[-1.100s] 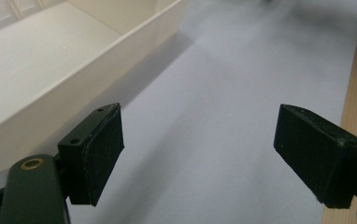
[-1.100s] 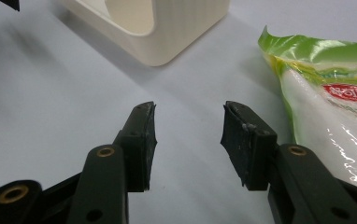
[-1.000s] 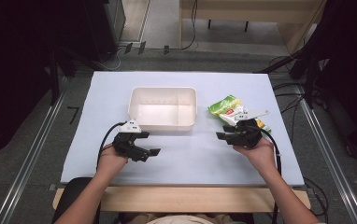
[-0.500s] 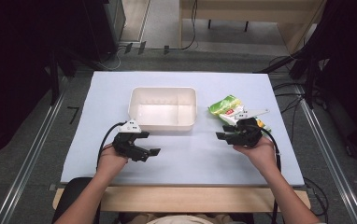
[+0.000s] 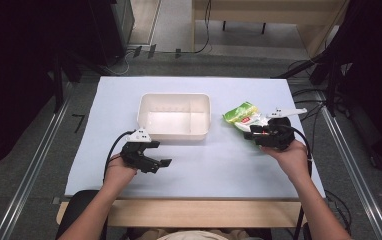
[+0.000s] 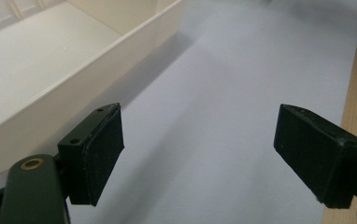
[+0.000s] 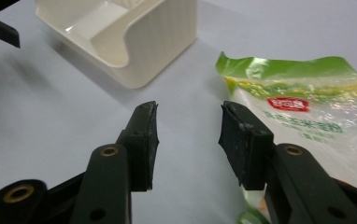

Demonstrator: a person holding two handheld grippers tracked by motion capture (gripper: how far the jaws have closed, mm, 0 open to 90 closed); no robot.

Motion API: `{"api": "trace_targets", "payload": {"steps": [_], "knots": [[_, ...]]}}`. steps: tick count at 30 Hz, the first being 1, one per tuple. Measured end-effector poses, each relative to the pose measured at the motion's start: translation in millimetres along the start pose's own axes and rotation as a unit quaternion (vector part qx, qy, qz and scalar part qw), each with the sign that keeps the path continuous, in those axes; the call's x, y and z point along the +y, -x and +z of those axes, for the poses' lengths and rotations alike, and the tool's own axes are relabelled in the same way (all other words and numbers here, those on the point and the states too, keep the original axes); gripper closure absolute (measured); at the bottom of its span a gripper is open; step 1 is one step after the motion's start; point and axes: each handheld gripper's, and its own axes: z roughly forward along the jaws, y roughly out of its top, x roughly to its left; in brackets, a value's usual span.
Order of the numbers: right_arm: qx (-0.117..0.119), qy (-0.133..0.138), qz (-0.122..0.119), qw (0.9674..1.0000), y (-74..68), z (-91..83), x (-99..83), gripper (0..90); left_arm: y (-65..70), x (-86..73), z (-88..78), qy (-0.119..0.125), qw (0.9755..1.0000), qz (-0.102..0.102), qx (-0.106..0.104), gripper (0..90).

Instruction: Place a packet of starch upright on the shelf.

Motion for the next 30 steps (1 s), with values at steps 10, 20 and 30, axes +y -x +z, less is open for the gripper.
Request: {"api": "trace_targets", "payload": {"steps": [10,20,30], "knots": [[-0.027,0.005,0.039,0.9989,32.6,-9.7,-1.4,70.9,-0.1,0.0,1.1,0.002,1.0000,0.000,-0.001,16.6],[-0.056,0.007,0.061,0.9965,63.3,-13.0,-3.9,88.5,0.2,0.2,1.3,-0.001,1.0000,0.002,-0.001,16.6],[-0.083,-0.009,0.094,0.9921,96.9,-5.0,-18.9,90.0,0.6,0.1,2.1,-0.001,1.0000,0.001,-0.002,16.7]]}}
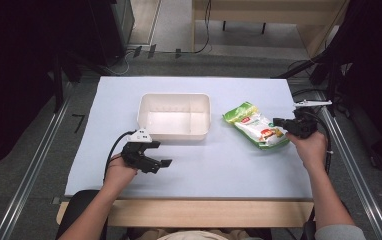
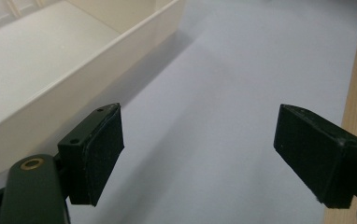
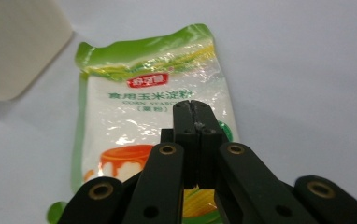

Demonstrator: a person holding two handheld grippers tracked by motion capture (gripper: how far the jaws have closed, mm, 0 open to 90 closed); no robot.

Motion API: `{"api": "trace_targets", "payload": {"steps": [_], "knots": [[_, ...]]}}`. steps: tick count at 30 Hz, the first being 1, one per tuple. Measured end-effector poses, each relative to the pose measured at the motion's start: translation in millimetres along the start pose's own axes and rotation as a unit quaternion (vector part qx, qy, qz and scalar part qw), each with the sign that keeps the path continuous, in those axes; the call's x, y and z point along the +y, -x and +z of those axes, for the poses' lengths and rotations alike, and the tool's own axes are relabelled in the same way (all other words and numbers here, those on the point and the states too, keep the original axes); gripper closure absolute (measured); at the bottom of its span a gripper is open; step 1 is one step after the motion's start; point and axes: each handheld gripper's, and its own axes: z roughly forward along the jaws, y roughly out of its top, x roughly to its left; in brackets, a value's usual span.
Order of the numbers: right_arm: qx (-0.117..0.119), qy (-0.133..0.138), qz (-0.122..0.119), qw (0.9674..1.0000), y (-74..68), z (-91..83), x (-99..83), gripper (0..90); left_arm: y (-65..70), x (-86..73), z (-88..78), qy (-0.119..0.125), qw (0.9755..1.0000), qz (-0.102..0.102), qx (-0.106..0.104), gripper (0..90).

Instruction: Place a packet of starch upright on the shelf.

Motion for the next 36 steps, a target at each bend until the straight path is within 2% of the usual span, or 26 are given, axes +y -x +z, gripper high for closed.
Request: {"api": "trace_targets", "payload": {"steps": [2,6,8,9,14,20,27,34,36], "knots": [[-0.010,-0.007,-0.004,0.9999,4.8,3.8,-2.2,90.0,0.2,0.1,0.1,-0.003,1.0000,0.001,0.001,16.7],[-0.033,-0.028,0.002,0.9991,17.3,10.7,-8.2,90.0,0.2,0.0,0.0,-0.001,1.0000,0.001,0.000,16.7],[-0.036,-0.028,0.003,0.9990,20.4,11.3,-9.8,90.0,0.1,0.0,-0.2,-0.001,1.0000,0.001,0.000,16.7],[-0.039,-0.033,0.012,0.9986,25.7,12.5,-13.6,90.0,0.1,-0.1,0.0,0.000,1.0000,0.000,0.000,16.6],[-0.049,-0.058,0.013,0.9970,31.2,19.9,-22.6,90.0,0.6,0.4,-0.3,-0.005,1.0000,0.004,0.001,16.6],[-0.042,-0.062,0.022,0.9970,28.8,21.3,-25.5,90.0,0.5,0.5,0.1,-0.005,1.0000,0.003,0.002,16.7],[-0.038,-0.070,0.015,0.9967,23.2,19.5,-26.7,90.0,0.4,1.0,-0.4,-0.007,1.0000,0.004,0.003,16.6],[-0.026,-0.081,0.002,0.9964,10.6,17.3,-29.7,90.0,0.5,1.5,1.2,-0.001,1.0000,0.003,-0.002,16.7],[-0.016,-0.088,-0.001,0.9960,3.1,17.3,-30.1,90.0,0.6,1.9,1.7,0.001,1.0000,0.003,-0.003,16.6]]}}
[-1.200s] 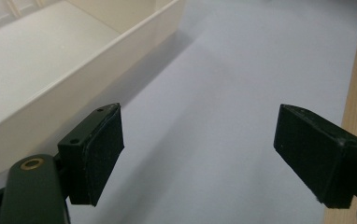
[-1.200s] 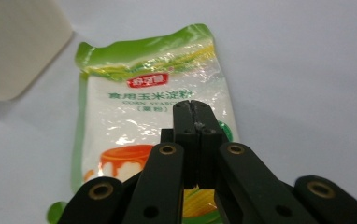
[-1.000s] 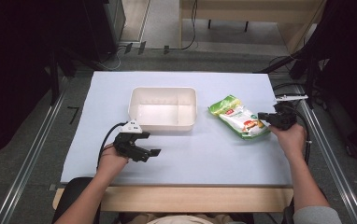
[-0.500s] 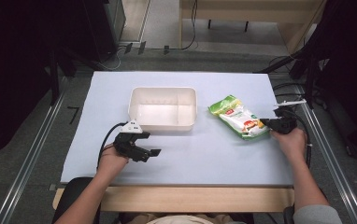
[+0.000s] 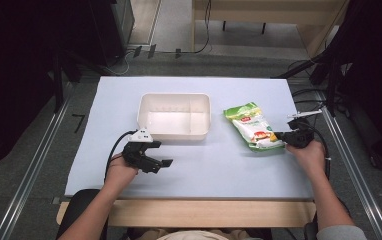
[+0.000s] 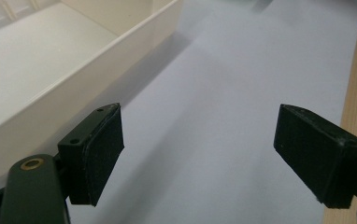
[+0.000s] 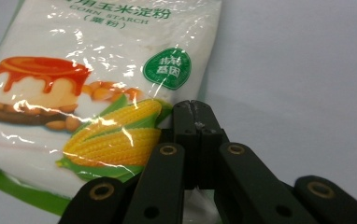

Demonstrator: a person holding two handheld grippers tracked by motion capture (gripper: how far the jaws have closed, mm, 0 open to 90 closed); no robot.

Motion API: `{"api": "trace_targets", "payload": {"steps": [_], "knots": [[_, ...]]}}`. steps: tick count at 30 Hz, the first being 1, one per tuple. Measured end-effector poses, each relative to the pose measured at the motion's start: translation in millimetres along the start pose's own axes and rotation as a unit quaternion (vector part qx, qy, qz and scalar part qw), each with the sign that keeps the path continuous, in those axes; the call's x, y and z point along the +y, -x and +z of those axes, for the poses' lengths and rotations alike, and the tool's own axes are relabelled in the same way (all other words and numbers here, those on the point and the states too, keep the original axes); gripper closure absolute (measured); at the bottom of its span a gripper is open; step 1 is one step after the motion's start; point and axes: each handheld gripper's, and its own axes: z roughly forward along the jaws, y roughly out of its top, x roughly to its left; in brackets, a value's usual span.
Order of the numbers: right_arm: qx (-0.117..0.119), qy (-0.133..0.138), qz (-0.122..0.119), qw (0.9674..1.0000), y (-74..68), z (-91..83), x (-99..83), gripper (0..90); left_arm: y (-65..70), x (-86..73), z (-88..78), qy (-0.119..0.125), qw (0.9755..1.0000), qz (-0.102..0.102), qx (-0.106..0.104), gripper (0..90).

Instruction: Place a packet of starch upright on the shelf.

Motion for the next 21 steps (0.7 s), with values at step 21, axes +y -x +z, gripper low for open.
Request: {"api": "trace_targets", "payload": {"steps": [21], "knots": [[0.024,-0.005,-0.043,0.9988,-35.6,-5.5,7.3,87.7,-0.9,0.8,-0.9,-0.002,1.0000,0.001,0.000,16.6]]}}
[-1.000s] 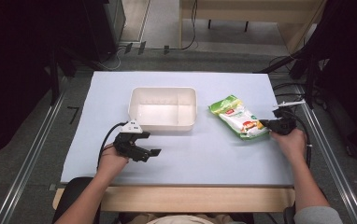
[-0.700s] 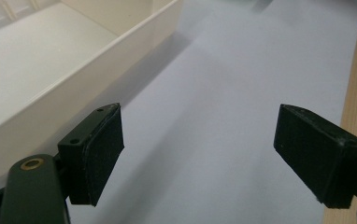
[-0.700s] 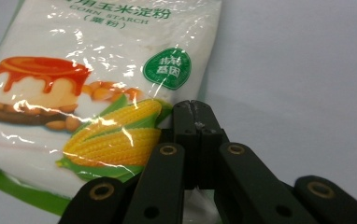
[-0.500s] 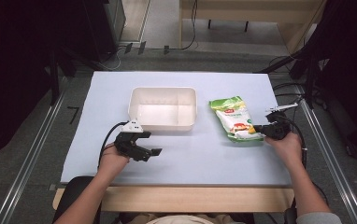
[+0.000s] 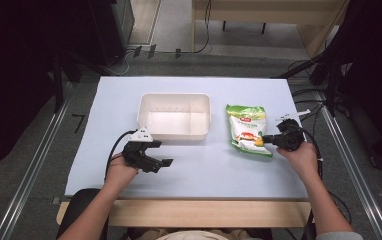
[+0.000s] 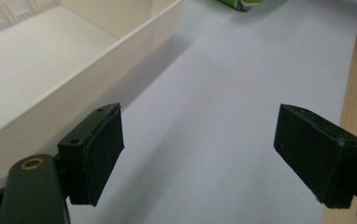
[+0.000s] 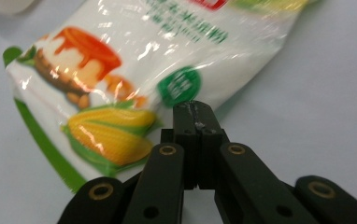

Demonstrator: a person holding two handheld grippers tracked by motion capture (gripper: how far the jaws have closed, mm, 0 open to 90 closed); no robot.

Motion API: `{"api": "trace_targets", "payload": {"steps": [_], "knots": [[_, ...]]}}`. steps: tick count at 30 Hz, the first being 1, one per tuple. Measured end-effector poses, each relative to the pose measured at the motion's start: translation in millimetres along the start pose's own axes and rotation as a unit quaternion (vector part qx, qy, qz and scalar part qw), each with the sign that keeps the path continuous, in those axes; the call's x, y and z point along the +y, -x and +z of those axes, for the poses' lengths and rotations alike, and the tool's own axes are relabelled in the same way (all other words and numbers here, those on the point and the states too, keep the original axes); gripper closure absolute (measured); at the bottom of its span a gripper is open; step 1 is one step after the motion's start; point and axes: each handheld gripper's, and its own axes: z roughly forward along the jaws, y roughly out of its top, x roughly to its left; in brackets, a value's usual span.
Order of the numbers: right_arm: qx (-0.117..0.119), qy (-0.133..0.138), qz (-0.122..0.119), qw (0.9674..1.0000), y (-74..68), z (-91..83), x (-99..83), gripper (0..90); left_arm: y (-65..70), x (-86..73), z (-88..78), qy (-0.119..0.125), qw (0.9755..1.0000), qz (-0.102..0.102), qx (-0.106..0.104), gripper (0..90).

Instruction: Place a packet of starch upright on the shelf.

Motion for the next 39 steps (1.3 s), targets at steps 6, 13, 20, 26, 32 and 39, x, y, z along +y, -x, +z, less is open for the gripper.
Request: {"api": "trace_targets", "payload": {"steps": [6,13,20,26,32,39], "knots": [[-0.019,0.041,0.026,0.9987,8.4,-8.6,8.8,76.1,-0.2,0.0,0.7,-0.003,1.0000,0.001,0.003,16.6],[-0.039,0.070,0.036,0.9962,12.5,-3.1,30.8,66.0,0.0,-2.2,-0.4,0.002,1.0000,-0.002,0.007,16.7],[-0.053,0.072,0.068,0.9937,27.3,16.6,49.8,57.9,0.6,-3.9,-2.4,-0.002,0.9999,0.000,0.011,16.7],[-0.051,0.046,0.084,0.9941,35.1,35.9,54.1,57.7,1.1,-5.4,-3.7,-0.003,0.9999,0.000,0.016,16.7],[-0.066,0.032,0.086,0.9936,39.9,51.4,56.0,53.8,1.4,-6.5,-4.9,-0.003,0.9998,0.000,0.018,16.6],[-0.045,0.024,0.118,0.9917,41.8,57.7,53.9,51.9,1.3,-7.3,-6.1,-0.002,0.9998,0.000,0.019,16.7]]}}
